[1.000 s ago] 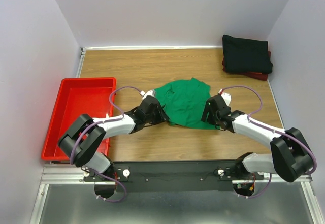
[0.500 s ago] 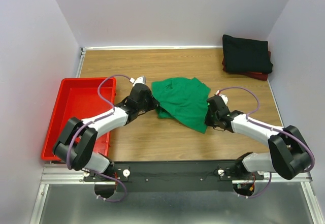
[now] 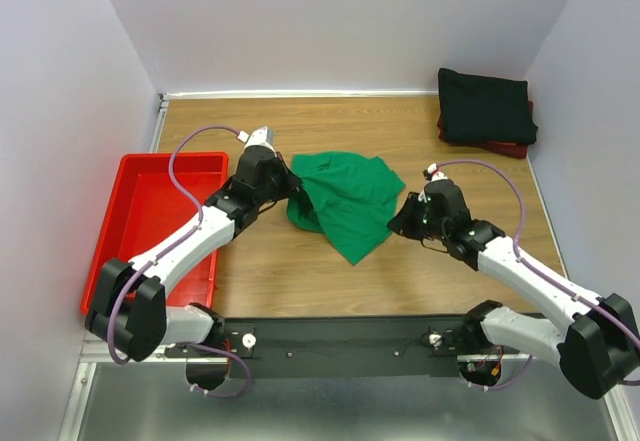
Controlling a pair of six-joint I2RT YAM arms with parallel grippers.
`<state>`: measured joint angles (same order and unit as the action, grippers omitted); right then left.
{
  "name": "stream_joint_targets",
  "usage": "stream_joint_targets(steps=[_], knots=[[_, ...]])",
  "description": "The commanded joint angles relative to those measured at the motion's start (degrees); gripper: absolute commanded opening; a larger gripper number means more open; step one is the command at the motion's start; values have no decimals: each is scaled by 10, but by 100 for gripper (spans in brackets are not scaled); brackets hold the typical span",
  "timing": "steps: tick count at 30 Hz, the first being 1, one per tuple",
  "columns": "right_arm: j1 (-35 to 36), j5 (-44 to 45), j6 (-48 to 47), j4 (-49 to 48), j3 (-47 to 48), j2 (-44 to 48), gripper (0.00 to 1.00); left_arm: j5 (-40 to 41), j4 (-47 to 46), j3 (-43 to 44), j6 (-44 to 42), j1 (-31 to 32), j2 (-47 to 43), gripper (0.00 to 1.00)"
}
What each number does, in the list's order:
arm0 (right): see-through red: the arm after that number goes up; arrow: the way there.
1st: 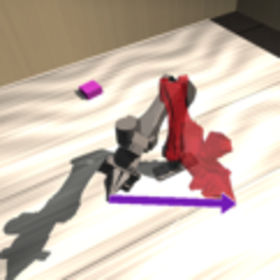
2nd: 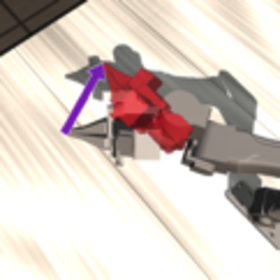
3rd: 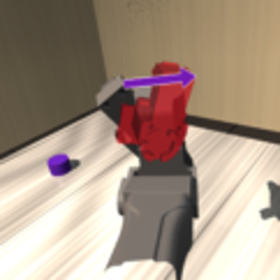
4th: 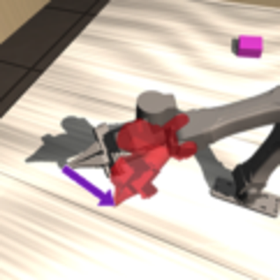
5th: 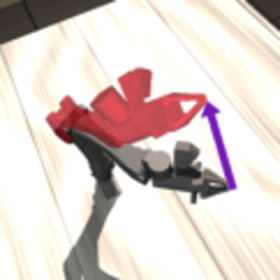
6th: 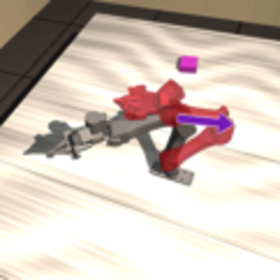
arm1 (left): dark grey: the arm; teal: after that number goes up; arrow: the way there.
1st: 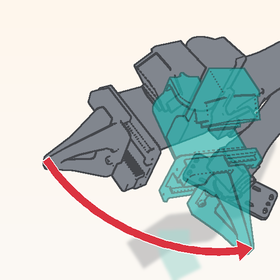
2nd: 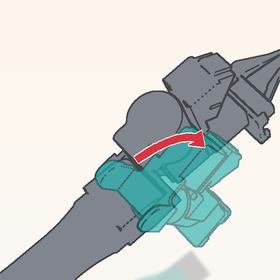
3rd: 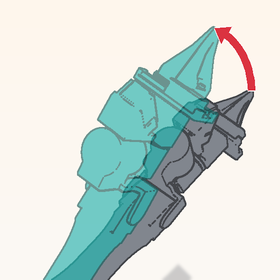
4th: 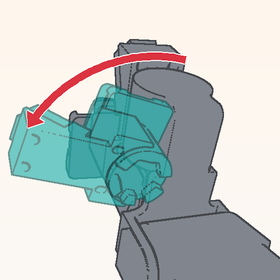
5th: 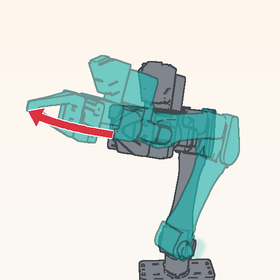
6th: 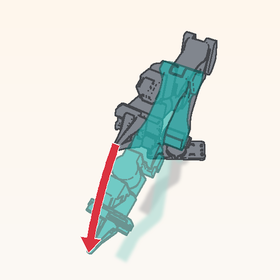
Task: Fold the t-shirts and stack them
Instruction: Flatten the tshirt out
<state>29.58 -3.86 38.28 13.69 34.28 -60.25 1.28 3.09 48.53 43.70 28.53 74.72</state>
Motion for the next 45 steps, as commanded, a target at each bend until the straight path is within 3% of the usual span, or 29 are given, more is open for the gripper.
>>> stream_joint_targets(steps=[1, 3, 5, 12, 17, 28, 34, 45], knots=[[3, 103, -17, 39, 44, -17, 33, 21, 45, 10, -27, -22, -33, 0], [3, 138, -18, 38, 72, -49, 42, 15, 50, 7, -33, -33, -41, 0], [3, 139, -21, 38, 97, -78, 44, 0, 49, 8, -40, -39, -50, 0], [8, 63, -53, -16, 103, -174, 52, -27, 59, 33, -63, -41, -40, 0], [83, 116, -67, -31, 118, -172, 56, -58, 47, 31, -69, -41, -33, 0], [258, 273, -153, -91, 273, -278, 56, -101, 24, 43, -67, -18, -8, 0], [293, 318, -167, -111, 315, -340, 56, -106, 27, 58, -66, -14, -4, 0], [297, 409, -139, -126, 333, -387, 53, -116, 28, 68, -63, -10, -5, 0]])
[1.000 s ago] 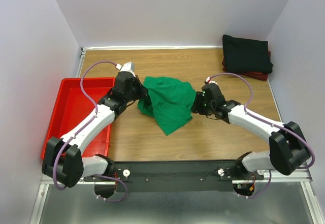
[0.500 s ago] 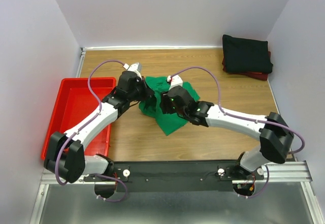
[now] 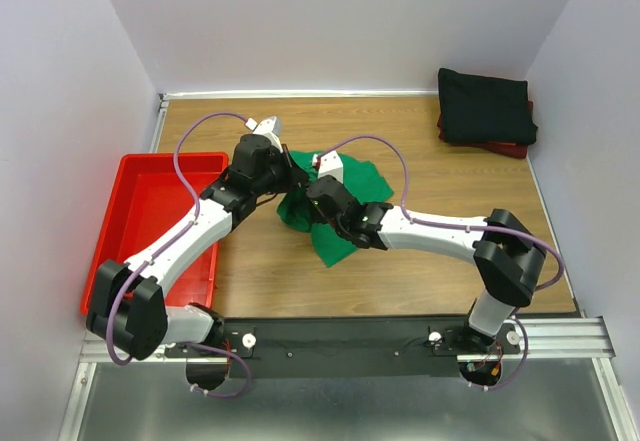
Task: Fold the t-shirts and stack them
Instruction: Flatten the tshirt out
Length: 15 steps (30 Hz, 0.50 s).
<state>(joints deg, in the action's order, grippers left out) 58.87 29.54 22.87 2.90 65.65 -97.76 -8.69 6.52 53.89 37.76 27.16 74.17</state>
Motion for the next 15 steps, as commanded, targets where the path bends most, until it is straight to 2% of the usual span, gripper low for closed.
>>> stream_joint_targets(steps=[1, 3, 6, 7, 10, 15], knots=[[5, 85, 16, -20, 20, -13, 52, -18, -6, 14, -4, 4, 0, 0], [4, 87, 14, -24, 24, -16, 49, -18, -6, 14, -4, 4, 2, 0], [4, 95, 6, -24, 27, -17, 26, -18, -8, 17, -3, 4, 6, 0], [4, 100, 0, -24, 25, -3, 15, -17, -9, 19, -3, 4, 8, 0], [4, 124, -22, -6, 19, 38, 1, 7, -9, 34, 0, 2, 26, 0], [3, 148, -70, 91, 73, 94, 1, 26, -19, 88, 10, 1, 40, 0]])
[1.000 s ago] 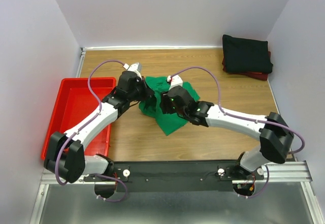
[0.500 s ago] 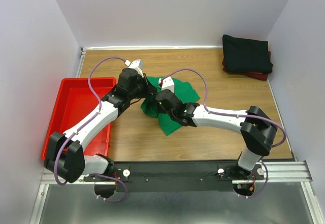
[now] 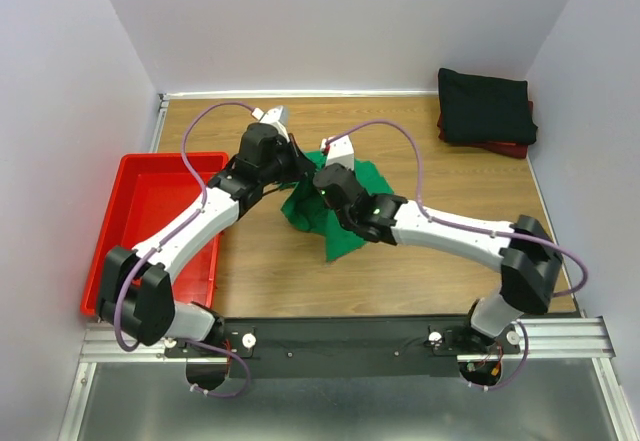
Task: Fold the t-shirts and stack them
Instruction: Flatten the tshirt out
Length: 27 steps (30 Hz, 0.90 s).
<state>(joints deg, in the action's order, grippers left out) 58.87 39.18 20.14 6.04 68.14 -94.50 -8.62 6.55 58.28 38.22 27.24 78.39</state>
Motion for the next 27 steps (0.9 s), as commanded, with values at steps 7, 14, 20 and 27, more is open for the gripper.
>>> stream_joint_targets(steps=[7, 14, 20, 27], knots=[[4, -64, -120, 143, 198, 128, 0, 127, 8, 131, -22, 0, -74, 0], [4, -224, -118, 223, 392, 99, 0, 264, 15, 186, -65, -1, -181, 0], [5, -269, -104, 258, 515, 33, 0, 332, -14, 279, -108, -16, -176, 0], [-18, -93, -135, 276, 546, -4, 1, 240, -48, 449, -126, -36, 21, 0]])
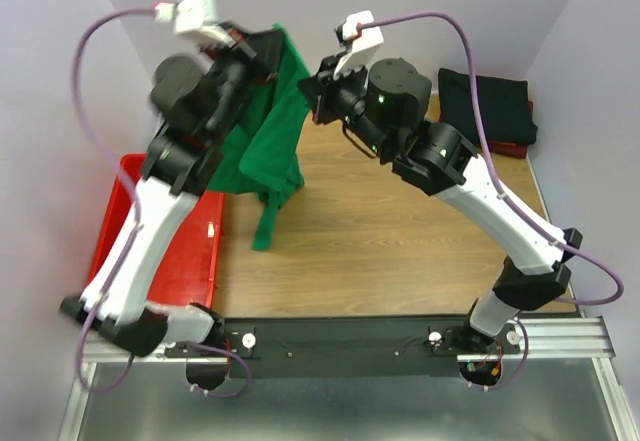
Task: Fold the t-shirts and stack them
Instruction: Flatten the tshirt out
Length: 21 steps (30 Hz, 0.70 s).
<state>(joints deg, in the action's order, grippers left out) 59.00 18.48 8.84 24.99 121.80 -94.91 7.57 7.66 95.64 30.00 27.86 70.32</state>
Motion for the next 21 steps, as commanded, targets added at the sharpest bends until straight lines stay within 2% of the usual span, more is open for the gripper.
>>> stream_joint_targets(steps=[1, 2, 3, 4, 5, 6, 8, 9, 10, 12, 13, 14, 16, 18, 19, 21], knots=[[-63, 113, -2, 90, -1, 2, 0, 60, -59, 101, -45, -42, 133, 0], [-100, 75, 18, 95, -33, 4, 0, 13, -57, 164, -48, -42, 207, 0], [-224, 17, 82, 102, -84, 28, 0, -48, -21, 251, -44, -41, 294, 0], [-225, -4, 83, 103, -121, 28, 0, -73, -20, 297, -40, -41, 340, 0], [-260, -9, 100, 103, -154, 39, 1, -110, 14, 340, -36, -40, 383, 0], [-324, -12, 127, 103, -185, 57, 1, -160, 33, 382, -32, -33, 426, 0], [-377, -55, 153, 100, -287, 84, 1, -185, 73, 450, -23, -22, 515, 2], [-398, -72, 162, 96, -326, 96, 0, -190, 77, 447, -21, -18, 528, 7], [-430, -84, 176, 89, -359, 121, 0, -187, 73, 426, -17, -13, 526, 20], [-447, -100, 190, 65, -454, 140, 1, -186, 19, 312, 6, -13, 498, 33], [-459, -107, 199, 57, -479, 147, 1, -180, -2, 270, 12, -15, 463, 43], [-464, -114, 204, 47, -506, 157, 0, -174, -25, 198, 19, -15, 446, 48], [-475, -121, 223, 40, -564, 164, 0, -137, -26, 146, 34, -16, 415, 53], [-479, -126, 231, 26, -603, 183, 0, -86, -5, 35, 59, -22, 344, 54], [-481, -126, 233, 26, -611, 183, 0, -58, -5, 34, 71, -22, 344, 54], [-480, -130, 237, 23, -625, 197, 0, -14, 23, -56, 95, -23, 284, 54]])
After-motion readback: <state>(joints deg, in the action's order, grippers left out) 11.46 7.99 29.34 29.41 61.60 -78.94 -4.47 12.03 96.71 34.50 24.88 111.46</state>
